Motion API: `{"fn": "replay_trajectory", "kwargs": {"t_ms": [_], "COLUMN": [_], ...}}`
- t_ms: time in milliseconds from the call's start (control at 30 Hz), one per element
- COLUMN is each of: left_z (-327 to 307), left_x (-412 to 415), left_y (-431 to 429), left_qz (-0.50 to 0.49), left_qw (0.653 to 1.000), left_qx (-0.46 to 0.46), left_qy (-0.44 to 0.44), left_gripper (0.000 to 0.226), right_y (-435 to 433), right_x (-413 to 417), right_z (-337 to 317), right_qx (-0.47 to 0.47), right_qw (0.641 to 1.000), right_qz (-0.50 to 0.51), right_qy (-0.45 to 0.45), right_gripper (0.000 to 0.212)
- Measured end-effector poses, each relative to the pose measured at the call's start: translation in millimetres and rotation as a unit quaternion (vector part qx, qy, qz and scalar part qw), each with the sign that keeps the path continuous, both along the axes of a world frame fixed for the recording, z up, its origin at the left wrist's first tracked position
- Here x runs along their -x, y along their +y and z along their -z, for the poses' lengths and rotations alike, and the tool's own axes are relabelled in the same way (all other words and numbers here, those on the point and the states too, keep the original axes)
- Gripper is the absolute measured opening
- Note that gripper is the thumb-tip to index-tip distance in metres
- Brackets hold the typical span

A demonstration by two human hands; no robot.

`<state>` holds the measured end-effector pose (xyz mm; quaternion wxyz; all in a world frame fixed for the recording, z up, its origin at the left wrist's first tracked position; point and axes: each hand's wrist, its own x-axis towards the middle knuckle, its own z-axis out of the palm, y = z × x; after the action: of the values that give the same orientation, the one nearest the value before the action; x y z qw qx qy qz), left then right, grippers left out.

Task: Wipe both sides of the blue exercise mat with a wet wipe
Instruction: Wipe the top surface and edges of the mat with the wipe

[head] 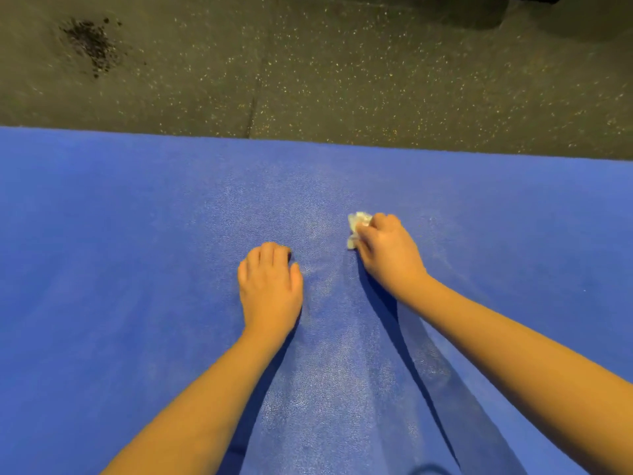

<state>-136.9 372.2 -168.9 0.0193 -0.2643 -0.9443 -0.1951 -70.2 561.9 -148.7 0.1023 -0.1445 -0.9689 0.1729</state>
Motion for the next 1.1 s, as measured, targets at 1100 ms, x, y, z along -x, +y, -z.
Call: {"fn": "replay_trajectory", "kwargs": {"t_ms": [1100], "left_z": [18.4], "left_x": [20.6], "left_y": [9.6], "left_qz": [0.004], "left_qw": [0.998], "left_qx": [0.056], "left_qy": [0.017], "left_gripper": [0.053], "right_y": [30.5], "right_x": [62.4], "right_z": [19.6], "right_qx": [0.001], "right_qw": [0.979], "right_qz": [0.203], "right_qy": [0.027], "right_gripper": [0.016]}}
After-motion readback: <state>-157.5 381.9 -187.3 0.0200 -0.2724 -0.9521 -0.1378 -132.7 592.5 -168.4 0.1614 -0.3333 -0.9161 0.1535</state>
